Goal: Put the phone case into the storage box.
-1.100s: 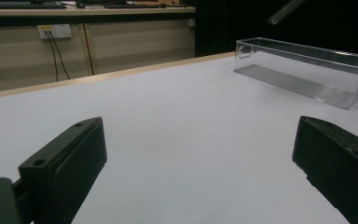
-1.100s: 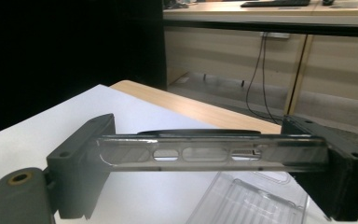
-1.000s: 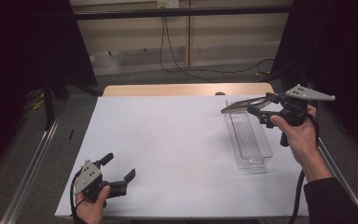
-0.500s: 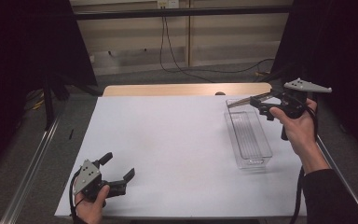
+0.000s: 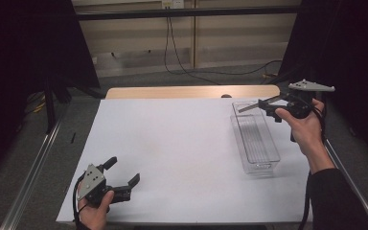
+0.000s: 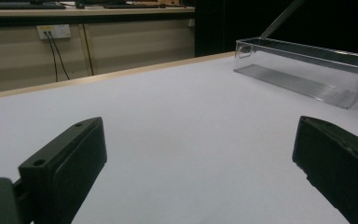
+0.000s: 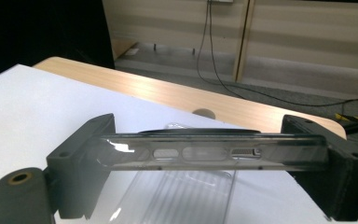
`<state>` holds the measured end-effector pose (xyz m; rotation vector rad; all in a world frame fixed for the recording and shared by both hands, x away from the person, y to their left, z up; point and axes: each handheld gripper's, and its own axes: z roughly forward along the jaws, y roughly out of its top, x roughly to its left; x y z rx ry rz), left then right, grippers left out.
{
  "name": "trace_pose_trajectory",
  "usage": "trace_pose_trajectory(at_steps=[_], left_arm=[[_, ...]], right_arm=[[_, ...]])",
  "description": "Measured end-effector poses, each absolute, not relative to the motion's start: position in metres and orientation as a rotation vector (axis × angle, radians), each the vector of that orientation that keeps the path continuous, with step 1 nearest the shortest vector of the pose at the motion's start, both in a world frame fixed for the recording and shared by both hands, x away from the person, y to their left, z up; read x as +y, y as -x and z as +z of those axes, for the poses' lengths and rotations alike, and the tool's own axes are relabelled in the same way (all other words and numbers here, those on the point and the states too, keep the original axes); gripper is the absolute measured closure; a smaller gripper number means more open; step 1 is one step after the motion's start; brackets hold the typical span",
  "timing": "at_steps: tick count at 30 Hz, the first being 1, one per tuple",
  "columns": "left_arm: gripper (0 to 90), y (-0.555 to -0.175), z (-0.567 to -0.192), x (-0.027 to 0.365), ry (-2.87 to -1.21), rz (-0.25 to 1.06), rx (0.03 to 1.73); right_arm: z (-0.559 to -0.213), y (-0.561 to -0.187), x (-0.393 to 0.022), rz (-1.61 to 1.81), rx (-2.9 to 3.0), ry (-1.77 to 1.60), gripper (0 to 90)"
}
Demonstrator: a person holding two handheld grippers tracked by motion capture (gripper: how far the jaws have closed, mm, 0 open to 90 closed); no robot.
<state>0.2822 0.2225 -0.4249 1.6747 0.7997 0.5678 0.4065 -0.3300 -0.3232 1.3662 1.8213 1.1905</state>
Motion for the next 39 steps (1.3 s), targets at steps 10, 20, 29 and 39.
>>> trace_pose_trajectory(at_steps=[10, 20, 29, 39], left_arm=[[3.0, -0.282, -0.425, 0.224, -1.67, 0.556, 0.809], [3.0, -0.281, -0.426, 0.222, -1.676, 0.53, 0.815], [3.0, -0.281, -0.426, 0.221, -1.679, 0.538, 0.811], [2.9, -0.281, -0.426, 0.221, -1.679, 0.545, 0.811]], right_arm=[[-0.333, -0.415, -0.323, 1.109, 1.855, -1.395, 11.9], [-0.343, -0.423, -0.314, 1.046, 1.881, -1.401, 11.9], [-0.349, -0.43, -0.306, 1.014, 1.84, -1.438, 11.9], [-0.355, -0.435, -0.297, 0.97, 1.77, -1.487, 11.9]])
